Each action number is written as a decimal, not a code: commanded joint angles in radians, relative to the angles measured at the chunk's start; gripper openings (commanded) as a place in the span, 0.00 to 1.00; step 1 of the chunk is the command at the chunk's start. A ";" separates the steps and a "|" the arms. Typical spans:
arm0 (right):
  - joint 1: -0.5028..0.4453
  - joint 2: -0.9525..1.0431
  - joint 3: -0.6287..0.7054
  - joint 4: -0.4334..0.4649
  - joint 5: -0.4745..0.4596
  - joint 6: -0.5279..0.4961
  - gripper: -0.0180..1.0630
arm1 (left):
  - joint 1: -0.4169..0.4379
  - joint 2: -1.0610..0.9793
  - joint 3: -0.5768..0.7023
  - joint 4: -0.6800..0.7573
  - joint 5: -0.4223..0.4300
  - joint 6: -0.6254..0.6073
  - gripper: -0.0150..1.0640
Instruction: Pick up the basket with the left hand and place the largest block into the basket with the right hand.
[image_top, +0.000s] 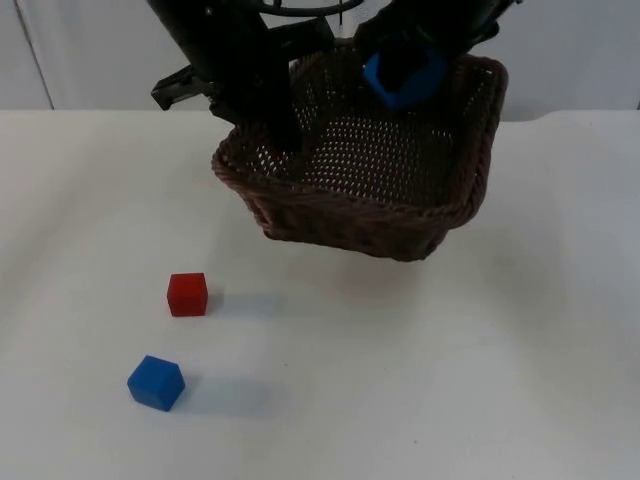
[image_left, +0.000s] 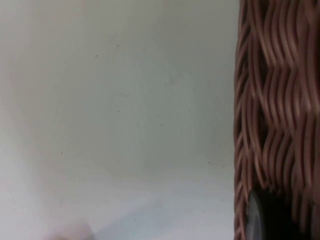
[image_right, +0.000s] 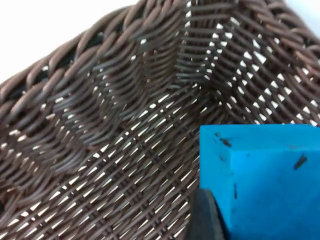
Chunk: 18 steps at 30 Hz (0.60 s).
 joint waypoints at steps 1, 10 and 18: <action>-0.002 -0.002 -0.009 0.007 -0.008 -0.006 0.56 | -0.003 -0.013 -0.003 -0.020 -0.010 0.002 0.01; -0.002 -0.043 -0.009 0.007 -0.025 -0.006 0.69 | -0.003 -0.013 -0.003 -0.021 -0.017 0.002 0.01; -0.002 -0.136 -0.009 0.003 0.040 -0.006 0.69 | -0.003 -0.013 -0.003 -0.021 -0.019 0.002 0.01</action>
